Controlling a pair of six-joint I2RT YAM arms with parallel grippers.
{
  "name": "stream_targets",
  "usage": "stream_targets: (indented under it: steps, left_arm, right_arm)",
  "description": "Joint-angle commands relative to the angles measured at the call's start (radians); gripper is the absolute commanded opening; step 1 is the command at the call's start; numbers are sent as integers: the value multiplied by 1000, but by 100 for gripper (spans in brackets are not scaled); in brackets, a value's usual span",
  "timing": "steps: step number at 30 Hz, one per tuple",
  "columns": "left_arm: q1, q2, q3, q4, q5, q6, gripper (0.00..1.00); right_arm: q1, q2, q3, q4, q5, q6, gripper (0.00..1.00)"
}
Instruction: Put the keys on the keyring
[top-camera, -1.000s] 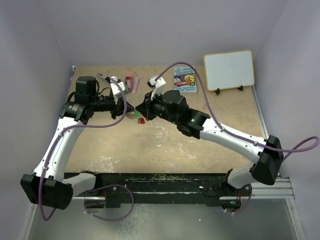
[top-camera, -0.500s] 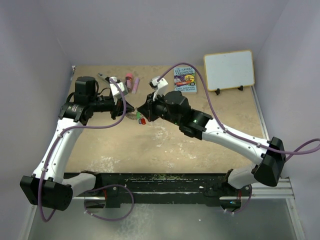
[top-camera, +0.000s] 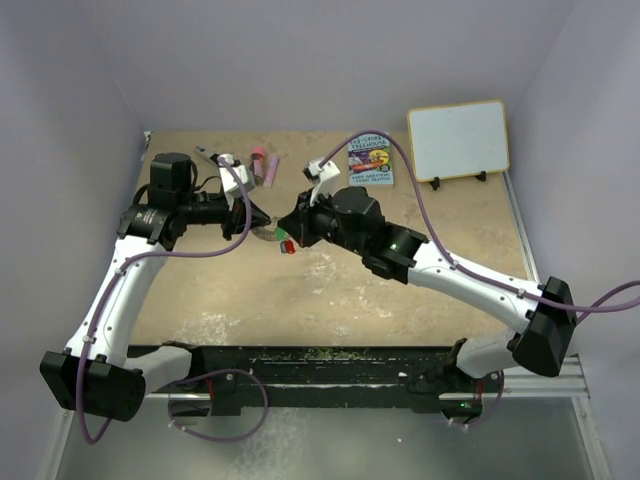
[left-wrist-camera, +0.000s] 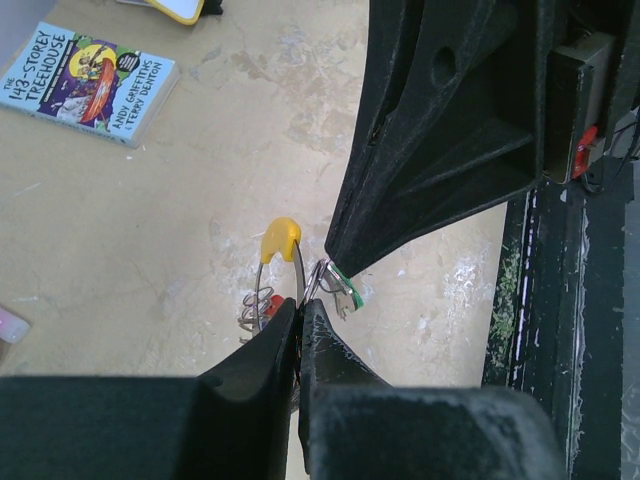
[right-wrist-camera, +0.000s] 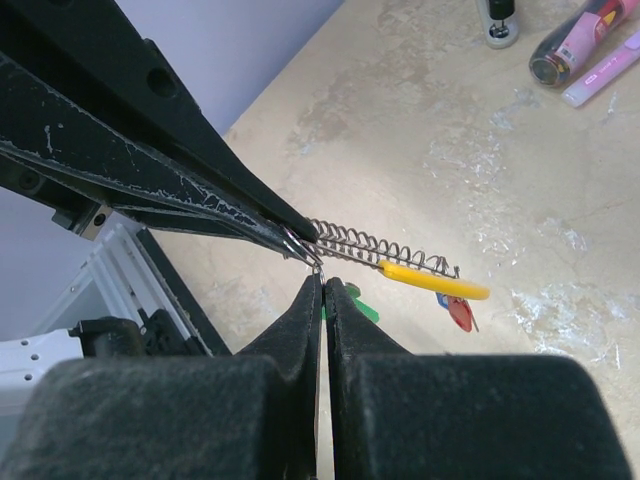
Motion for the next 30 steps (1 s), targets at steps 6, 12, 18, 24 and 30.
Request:
stream_targets:
  steps: [6, 12, 18, 24, 30]
  left_arm:
    - [-4, -22, 55, 37, 140, -22, 4]
    - [-2, -22, 54, 37, 177, -22, 4]
    - [-2, -19, 38, 43, 193, -18, 4]
    - [-1, -13, 21, 57, 221, -28, 4]
    - [-1, 17, 10, 115, 273, -109, 4]
  right_arm:
    - [2, -43, -34, 61, -10, 36, 0]
    - [2, -52, -47, 62, 3, 72, 1]
    - [1, -108, -76, 86, 27, 54, 25]
    - [2, -219, -147, 187, 43, -19, 31]
    - [3, -266, -221, 361, -19, -70, 33]
